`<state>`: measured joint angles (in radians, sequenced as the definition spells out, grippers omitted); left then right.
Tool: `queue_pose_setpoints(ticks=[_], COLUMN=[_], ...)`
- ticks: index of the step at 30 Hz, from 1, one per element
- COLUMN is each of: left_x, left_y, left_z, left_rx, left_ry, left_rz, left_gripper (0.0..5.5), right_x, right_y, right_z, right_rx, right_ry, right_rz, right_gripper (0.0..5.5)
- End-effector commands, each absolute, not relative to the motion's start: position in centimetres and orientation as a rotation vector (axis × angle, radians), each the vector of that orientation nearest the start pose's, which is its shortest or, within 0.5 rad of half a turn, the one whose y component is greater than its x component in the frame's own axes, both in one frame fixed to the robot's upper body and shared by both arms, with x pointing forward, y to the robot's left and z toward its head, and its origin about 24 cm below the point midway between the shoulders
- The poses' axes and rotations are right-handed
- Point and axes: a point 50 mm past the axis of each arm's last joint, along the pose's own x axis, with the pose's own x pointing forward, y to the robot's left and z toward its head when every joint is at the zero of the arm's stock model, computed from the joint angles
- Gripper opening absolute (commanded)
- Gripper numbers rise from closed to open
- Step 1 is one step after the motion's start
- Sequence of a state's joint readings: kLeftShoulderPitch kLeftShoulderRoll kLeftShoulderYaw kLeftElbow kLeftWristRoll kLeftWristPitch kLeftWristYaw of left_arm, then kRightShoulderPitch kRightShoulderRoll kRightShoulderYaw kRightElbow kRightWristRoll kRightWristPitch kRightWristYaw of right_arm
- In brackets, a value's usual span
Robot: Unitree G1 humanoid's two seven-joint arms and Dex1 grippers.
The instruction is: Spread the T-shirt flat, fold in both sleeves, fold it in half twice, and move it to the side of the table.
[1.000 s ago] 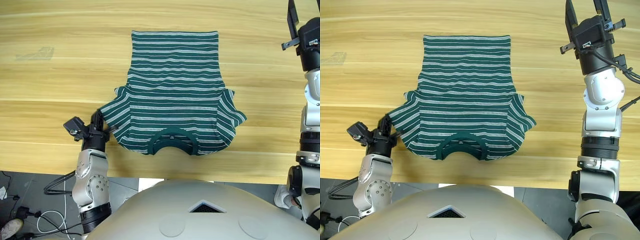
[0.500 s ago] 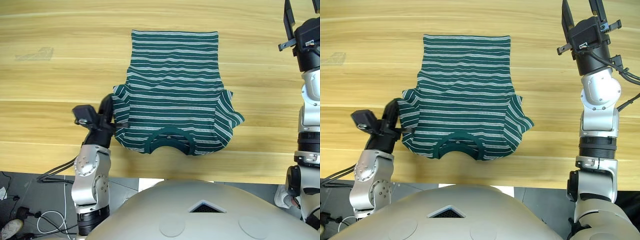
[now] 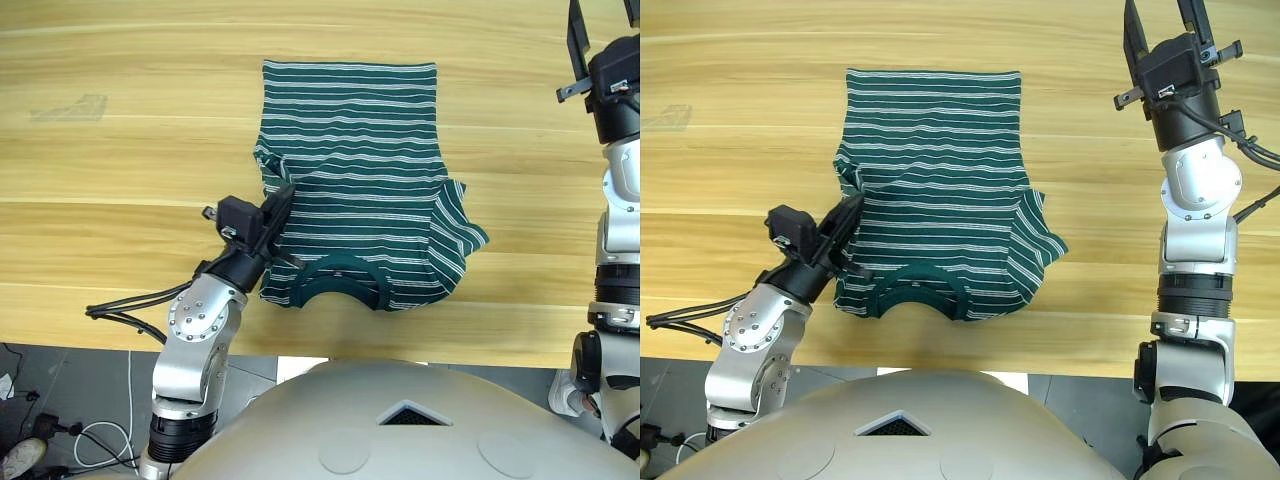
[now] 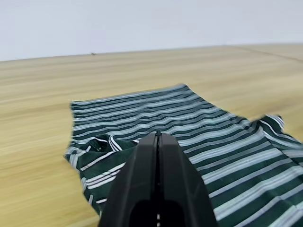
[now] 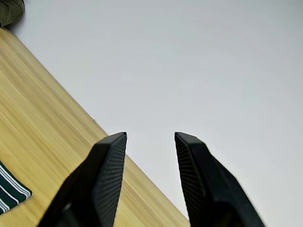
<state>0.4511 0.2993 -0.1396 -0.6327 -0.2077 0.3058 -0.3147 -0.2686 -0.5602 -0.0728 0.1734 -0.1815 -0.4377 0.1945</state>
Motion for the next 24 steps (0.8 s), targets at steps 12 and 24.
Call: queue_pose_setpoints(ticks=[12, 24], left_x=[16.0, 11.3], left_y=[14.0, 12.7], left_z=[4.4, 9.2], left_rx=[0.284, 0.254], left_ry=[0.201, 0.027], left_rz=[-0.540, -1.049], left_gripper=[0.23, 2.07], right_x=[28.3, 25.6], right_y=[-24.2, -25.2], right_z=[13.8, 12.1], right_rx=[-0.791, -0.407], right_ry=[-0.423, -0.236], right_rz=[0.187, 0.340], right_gripper=[1.87, 1.87])
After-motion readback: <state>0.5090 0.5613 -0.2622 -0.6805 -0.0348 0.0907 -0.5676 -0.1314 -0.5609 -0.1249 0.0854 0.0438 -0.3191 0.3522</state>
